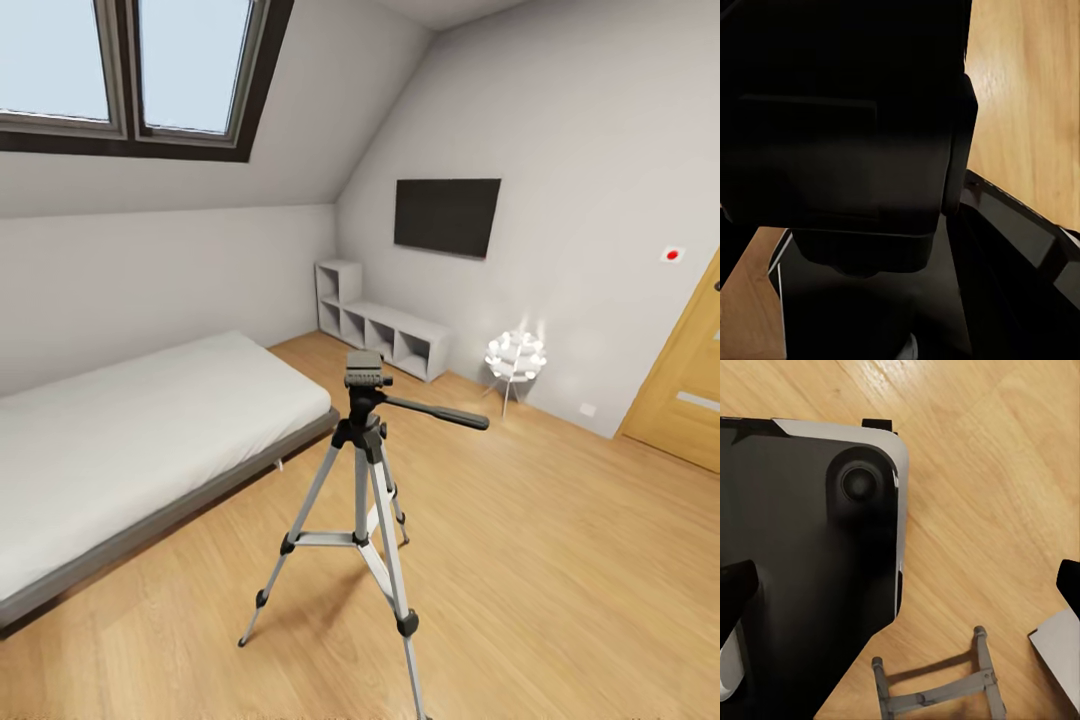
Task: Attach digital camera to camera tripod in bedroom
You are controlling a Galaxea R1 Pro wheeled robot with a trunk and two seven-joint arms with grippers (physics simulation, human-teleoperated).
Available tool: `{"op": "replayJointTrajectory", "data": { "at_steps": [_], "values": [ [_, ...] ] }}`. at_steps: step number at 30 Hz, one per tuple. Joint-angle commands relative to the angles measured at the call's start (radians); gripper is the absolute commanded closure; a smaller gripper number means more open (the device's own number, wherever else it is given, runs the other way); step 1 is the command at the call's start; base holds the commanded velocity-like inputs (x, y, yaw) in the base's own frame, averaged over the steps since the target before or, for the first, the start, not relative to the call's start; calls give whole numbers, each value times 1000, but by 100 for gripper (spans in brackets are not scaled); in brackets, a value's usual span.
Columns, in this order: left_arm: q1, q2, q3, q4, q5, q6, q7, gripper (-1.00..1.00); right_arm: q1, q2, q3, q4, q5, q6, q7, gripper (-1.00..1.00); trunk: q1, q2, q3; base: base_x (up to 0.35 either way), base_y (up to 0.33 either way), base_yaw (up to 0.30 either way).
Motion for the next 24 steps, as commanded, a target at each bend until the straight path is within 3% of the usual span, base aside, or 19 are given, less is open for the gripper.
{"op": "replayJointTrajectory", "data": {
  "at_steps": [1, 24],
  "values": [
    [-1, 0, -7, 1, 5, -3, -1, 100, -1, -1, -9, 2, 9, -4, 2, -100, 0, -2, -4, 0, 0, 0],
    [-1, 0, -7, 1, 5, -3, -1, 100, -1, 0, -9, 2, 9, -3, 2, -100, 0, -2, -41, 0, 0, 0]
  ]
}}
